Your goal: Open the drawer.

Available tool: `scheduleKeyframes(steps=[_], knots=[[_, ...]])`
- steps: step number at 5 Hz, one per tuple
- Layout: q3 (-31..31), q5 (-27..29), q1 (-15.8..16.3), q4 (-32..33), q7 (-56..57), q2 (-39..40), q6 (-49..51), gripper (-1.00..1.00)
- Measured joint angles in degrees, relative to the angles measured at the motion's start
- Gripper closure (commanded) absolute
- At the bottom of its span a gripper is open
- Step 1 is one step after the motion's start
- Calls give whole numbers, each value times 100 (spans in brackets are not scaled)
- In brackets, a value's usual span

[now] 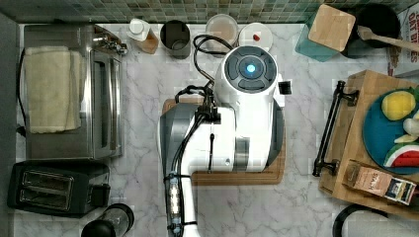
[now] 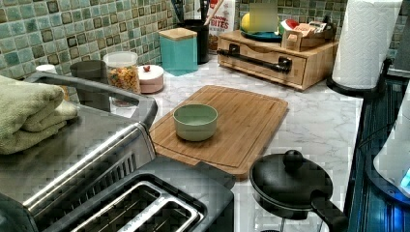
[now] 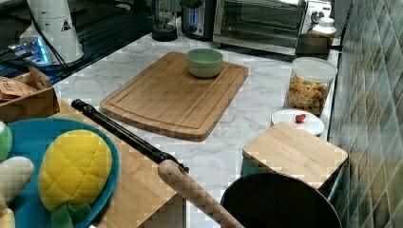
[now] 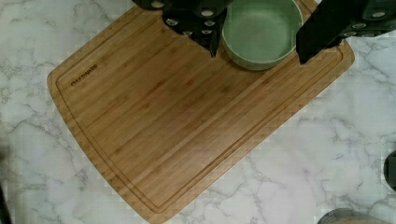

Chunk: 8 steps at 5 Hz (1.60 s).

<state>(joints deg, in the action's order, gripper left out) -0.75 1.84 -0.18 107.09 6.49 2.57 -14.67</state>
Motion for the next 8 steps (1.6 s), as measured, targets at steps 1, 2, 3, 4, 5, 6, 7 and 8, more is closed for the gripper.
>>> scheduleKeyframes(steps=[1, 2, 3, 4, 5, 6, 7, 8], knots=[[0, 2, -9, 17, 2, 35, -3, -100], [0, 2, -11, 95, 6, 85, -38, -100], [0, -132, -12, 235, 217, 76, -138, -100], [1, -712, -28, 341, 504, 75, -164, -100], [-58, -801, -79, 470, 1357, 91, -515, -100], [-62, -1015, -276, 537, 2300, 196, -1288, -100], [-99, -1042, -544, 498, 2677, 366, -1423, -100], [-263, -1040, -770, 498, 2993, 542, -1635, -100]])
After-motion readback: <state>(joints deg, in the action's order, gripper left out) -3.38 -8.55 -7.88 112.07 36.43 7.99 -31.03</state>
